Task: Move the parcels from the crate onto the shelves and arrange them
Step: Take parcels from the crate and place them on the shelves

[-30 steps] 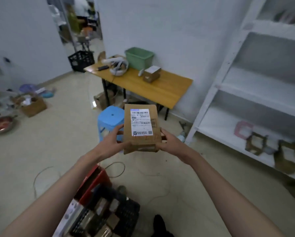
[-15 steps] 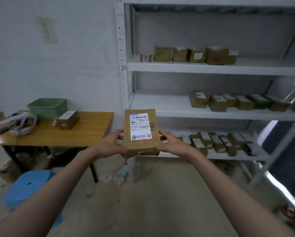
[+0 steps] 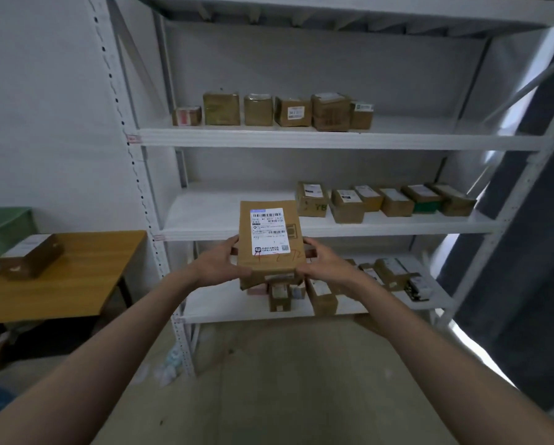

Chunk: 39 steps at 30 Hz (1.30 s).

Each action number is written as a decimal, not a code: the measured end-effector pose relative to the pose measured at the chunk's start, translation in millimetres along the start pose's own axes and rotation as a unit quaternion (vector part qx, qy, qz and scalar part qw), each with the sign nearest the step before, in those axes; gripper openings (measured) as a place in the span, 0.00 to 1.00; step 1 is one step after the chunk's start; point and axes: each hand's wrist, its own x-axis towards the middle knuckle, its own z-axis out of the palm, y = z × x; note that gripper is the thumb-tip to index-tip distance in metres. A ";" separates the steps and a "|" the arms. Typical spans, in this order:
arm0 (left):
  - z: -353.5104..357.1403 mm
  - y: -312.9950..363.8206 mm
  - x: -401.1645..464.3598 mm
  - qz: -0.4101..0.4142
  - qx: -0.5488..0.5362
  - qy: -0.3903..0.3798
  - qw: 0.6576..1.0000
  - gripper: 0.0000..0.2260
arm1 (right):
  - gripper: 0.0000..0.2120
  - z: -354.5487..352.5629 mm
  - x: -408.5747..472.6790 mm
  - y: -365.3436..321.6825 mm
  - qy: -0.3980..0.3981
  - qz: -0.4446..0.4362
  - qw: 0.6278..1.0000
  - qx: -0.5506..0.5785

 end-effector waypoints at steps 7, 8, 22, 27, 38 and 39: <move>13.0 5.8 73.1 -0.010 0.021 -0.012 1.000 0.41 | 0.30 -32.7 55.2 29.4 0.026 -0.001 0.999 0.024; 13.6 4.5 85.5 -0.009 0.022 -0.016 1.000 0.40 | 0.30 -35.7 66.2 34.0 0.027 0.001 0.999 0.024; 9.8 -41.1 306.2 -0.004 0.003 -0.053 0.999 0.33 | 0.26 -86.9 270.5 63.2 0.024 0.054 0.998 -0.010; -5.2 -59.7 379.6 -0.020 -0.006 -0.054 0.998 0.34 | 0.20 -101.8 337.3 60.6 0.009 0.062 0.998 0.009; 7.4 -83.0 449.4 -0.075 -0.036 -0.089 0.993 0.34 | 0.21 -107.0 407.6 75.1 -0.019 0.088 0.996 0.016; 8.7 -82.7 451.7 -0.075 -0.040 -0.090 0.992 0.34 | 0.21 -109.1 409.6 76.4 -0.019 0.087 0.996 0.018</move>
